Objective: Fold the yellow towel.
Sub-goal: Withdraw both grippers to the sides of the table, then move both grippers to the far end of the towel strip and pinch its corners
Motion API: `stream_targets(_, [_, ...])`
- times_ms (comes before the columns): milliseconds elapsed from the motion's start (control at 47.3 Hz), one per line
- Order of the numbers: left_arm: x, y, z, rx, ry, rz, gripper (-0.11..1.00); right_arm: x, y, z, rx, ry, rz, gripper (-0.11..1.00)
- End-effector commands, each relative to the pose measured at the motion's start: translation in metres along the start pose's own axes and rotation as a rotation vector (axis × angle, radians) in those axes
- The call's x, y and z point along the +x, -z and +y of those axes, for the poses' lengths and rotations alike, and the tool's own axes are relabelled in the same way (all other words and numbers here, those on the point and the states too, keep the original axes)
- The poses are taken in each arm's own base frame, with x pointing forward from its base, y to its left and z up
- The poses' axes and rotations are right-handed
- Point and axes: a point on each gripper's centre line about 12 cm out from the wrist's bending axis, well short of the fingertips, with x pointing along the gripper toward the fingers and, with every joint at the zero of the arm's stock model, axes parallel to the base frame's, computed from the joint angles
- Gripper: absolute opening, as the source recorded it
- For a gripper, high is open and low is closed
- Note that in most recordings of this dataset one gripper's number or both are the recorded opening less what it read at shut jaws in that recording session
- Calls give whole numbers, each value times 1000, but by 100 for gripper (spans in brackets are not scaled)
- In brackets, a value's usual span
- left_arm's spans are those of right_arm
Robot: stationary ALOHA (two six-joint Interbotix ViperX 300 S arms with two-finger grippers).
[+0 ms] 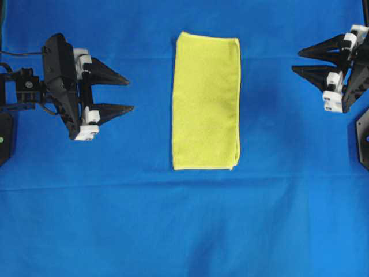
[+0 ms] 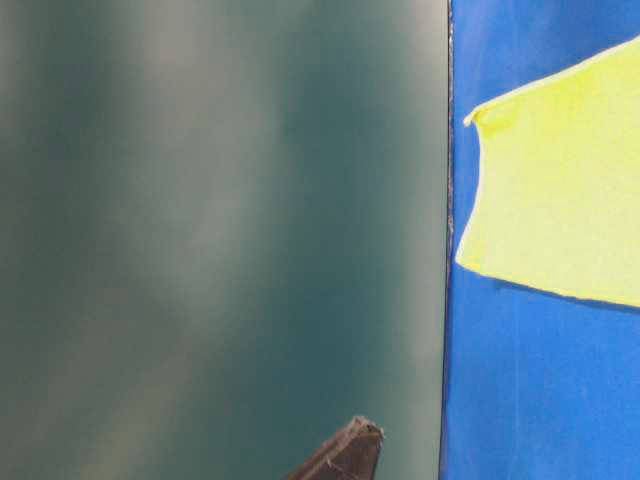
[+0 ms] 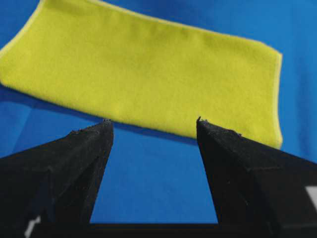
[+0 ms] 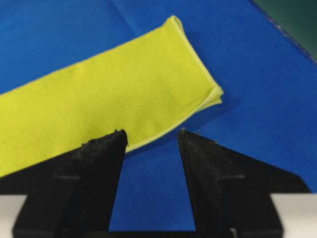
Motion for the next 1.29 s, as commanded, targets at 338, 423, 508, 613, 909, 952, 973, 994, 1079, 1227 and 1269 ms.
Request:
stream_targets(338, [49, -35, 31, 33, -91, -40, 65, 32, -41, -7, -33, 49, 18, 52])
stream_targets(423, [63, -38, 46, 50, -129, -31, 65, 54, -41, -20, -49, 93, 85, 52])
stream_targets(508, [77, -37, 63, 58, -167, -18, 65, 77, -35, -30, -68, 122, 160, 52])
stream_targets(613, [94, -32, 80, 63, -200, 5, 65, 105, -26, -43, -94, 160, 261, 52])
stream_targets(909, [140, 5, 118, 33, -260, 93, 65, 160, -6, -54, -116, 151, 358, 52])
stream_targets(952, [144, 10, 122, 30, -265, 106, 65, 165, -4, -54, -115, 142, 358, 52])
stream_targets(973, [147, 13, 125, 28, -269, 110, 65, 167, -3, -54, -114, 139, 359, 52])
stream_targets(994, [148, 15, 127, 25, -273, 116, 65, 169, -2, -54, -114, 136, 356, 52])
stream_targets(1079, [155, 26, 135, 17, -285, 139, 65, 177, 2, -55, -111, 129, 363, 52])
stream_targets(1227, [164, 43, 151, 3, -311, 169, 65, 191, 15, -67, -95, 146, 402, 52])
stream_targets(1269, [166, 47, 156, -1, -318, 177, 65, 195, 20, -70, -89, 151, 415, 52])
